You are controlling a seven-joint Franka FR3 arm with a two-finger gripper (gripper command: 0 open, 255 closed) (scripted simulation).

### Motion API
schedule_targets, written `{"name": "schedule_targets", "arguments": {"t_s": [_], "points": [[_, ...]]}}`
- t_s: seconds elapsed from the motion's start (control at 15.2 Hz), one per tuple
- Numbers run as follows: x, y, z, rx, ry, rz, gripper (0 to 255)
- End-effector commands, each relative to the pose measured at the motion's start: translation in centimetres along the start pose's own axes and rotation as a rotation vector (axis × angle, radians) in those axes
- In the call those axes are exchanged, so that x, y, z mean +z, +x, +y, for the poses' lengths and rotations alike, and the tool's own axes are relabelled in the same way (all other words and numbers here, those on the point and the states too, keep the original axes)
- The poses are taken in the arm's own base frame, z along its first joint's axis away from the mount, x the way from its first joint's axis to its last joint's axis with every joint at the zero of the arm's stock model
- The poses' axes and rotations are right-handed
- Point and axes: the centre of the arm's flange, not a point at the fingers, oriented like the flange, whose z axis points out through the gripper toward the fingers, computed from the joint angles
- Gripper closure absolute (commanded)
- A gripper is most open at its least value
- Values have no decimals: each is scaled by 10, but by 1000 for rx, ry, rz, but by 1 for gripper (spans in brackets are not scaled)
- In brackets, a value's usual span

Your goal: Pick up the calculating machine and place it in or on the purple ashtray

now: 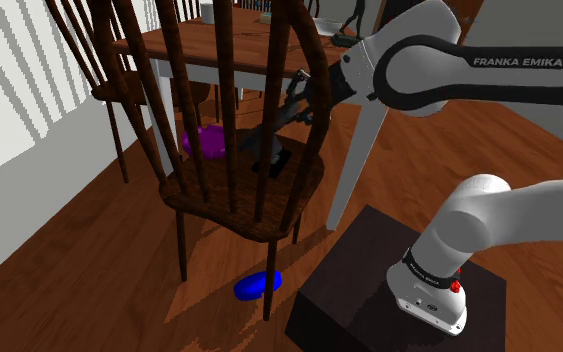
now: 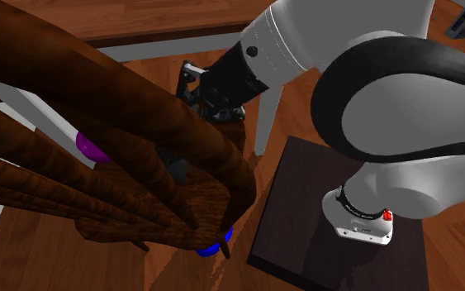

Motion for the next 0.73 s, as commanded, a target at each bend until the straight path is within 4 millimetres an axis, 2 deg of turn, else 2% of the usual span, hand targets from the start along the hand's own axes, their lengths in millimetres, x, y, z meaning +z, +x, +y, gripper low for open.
{"name": "schedule_targets", "arguments": {"t_s": [0.0,0.66], "points": [[16,12,-21,1,2,0,255],[84,70,-118,1,2,0,255]]}}
